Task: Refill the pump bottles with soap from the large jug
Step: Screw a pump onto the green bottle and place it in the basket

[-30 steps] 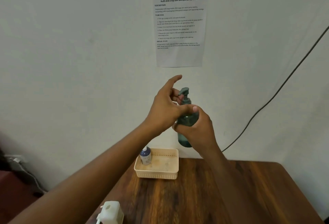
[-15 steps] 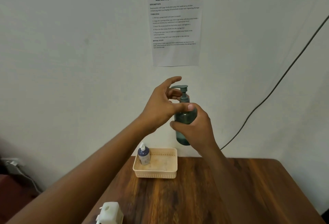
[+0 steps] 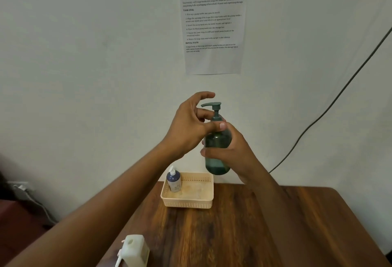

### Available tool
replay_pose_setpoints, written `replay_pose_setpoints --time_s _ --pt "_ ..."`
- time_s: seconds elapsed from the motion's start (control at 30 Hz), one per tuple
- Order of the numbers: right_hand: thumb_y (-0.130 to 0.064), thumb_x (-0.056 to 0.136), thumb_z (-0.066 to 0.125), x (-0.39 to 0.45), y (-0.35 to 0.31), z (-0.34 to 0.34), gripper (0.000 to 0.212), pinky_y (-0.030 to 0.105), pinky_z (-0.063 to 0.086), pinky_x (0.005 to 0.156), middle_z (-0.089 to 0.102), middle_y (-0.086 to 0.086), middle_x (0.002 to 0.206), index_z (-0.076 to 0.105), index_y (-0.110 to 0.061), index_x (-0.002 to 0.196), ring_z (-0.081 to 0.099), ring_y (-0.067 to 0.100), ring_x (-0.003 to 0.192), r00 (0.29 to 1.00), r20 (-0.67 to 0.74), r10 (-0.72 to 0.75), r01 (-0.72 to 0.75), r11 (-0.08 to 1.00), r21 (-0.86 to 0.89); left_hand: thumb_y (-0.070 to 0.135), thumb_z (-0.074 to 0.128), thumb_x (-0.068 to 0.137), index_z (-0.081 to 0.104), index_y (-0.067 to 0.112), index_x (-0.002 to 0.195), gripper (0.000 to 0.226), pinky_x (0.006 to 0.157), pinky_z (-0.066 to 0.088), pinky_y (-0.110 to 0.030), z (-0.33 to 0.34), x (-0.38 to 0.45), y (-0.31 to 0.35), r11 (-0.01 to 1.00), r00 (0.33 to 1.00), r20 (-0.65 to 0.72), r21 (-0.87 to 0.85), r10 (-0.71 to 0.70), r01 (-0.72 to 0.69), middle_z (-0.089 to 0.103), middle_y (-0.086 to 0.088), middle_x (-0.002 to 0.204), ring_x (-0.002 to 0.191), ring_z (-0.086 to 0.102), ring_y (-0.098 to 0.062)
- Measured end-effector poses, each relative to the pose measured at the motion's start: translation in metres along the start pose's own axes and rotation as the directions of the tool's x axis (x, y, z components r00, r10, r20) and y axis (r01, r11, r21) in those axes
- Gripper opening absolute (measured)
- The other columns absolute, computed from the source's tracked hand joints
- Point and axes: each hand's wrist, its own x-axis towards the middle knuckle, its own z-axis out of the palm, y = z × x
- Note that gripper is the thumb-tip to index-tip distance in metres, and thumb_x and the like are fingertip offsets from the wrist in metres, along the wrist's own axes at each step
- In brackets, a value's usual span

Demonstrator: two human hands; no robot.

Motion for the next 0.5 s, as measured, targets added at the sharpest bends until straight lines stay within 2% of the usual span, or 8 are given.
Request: replay_pose_setpoints --time_s 0.07,0.1,0.17,0.27,0.37,0.5 --pt "-0.047 0.064 0.087 0.002 -0.001 0.004 0.071 0.009 0.052 0.067 0.053 -0.027 0.115 0.043 -0.047 0.119 0.060 0.008 0.103 1.000 -0.004 -0.006 0.006 1.000 -0.026 0.018 0.089 0.080 0.051 0.026 0.145 0.075 0.097 0.060 -0.033 -0.003 -0.001 -0.002 1.000 1.000 -0.029 0.024 -0.004 0.005 0.081 -0.001 0.107 0.099 0.078 -0.018" --pt "-0.048 0.065 0.087 0.004 0.001 0.007 0.068 0.007 0.051 0.065 0.053 -0.029 0.113 0.043 -0.046 0.117 0.060 0.006 0.102 1.000 -0.008 -0.019 0.019 0.999 -0.045 0.018 0.089 0.080 0.051 0.026 0.145 0.076 0.099 0.060 -0.035 -0.006 -0.001 -0.005 0.999 0.999 -0.038 0.040 -0.005 0.007 0.080 -0.001 0.110 0.101 0.078 -0.018" --pt "-0.049 0.067 0.087 0.008 0.006 0.008 0.064 0.014 0.053 0.074 0.056 -0.027 0.113 0.047 -0.042 0.117 0.060 0.006 0.103 0.999 -0.029 -0.045 0.043 0.996 -0.080 0.022 0.088 0.081 0.049 0.026 0.148 0.077 0.104 0.056 -0.036 -0.011 -0.004 -0.009 0.997 0.999 -0.032 0.079 0.006 -0.003 0.077 0.000 0.121 0.109 0.075 -0.017" --pt "-0.050 0.068 0.086 0.013 0.018 0.013 0.063 0.026 0.053 0.086 0.060 -0.021 0.118 0.053 -0.039 0.120 0.060 0.009 0.106 0.999 -0.031 -0.024 0.020 0.993 -0.117 0.037 0.082 0.086 0.043 0.029 0.153 0.078 0.107 0.048 -0.031 -0.029 -0.012 -0.027 0.995 1.000 -0.020 0.103 -0.012 0.014 0.065 0.006 0.142 0.125 0.065 -0.011" --pt "-0.047 0.070 0.086 0.020 0.036 0.023 0.066 0.022 0.050 0.084 0.062 -0.016 0.124 0.055 -0.037 0.127 0.059 0.011 0.109 1.000 0.003 0.000 0.001 0.990 -0.139 0.056 0.067 0.090 0.037 0.033 0.156 0.077 0.110 0.044 -0.031 -0.048 -0.026 -0.059 0.986 0.997 -0.053 0.155 -0.060 0.068 0.053 0.011 0.154 0.135 0.054 -0.007" --pt "-0.036 0.071 0.088 0.036 0.057 0.035 0.068 0.015 0.048 0.084 0.063 -0.017 0.124 0.056 -0.036 0.130 0.060 0.009 0.111 0.999 0.041 0.010 -0.003 0.986 -0.167 0.063 0.049 0.088 0.027 0.035 0.161 0.081 0.121 0.037 -0.047 -0.057 -0.045 -0.103 0.952 0.987 -0.079 0.260 -0.143 0.159 0.038 0.010 0.165 0.148 0.042 -0.015"
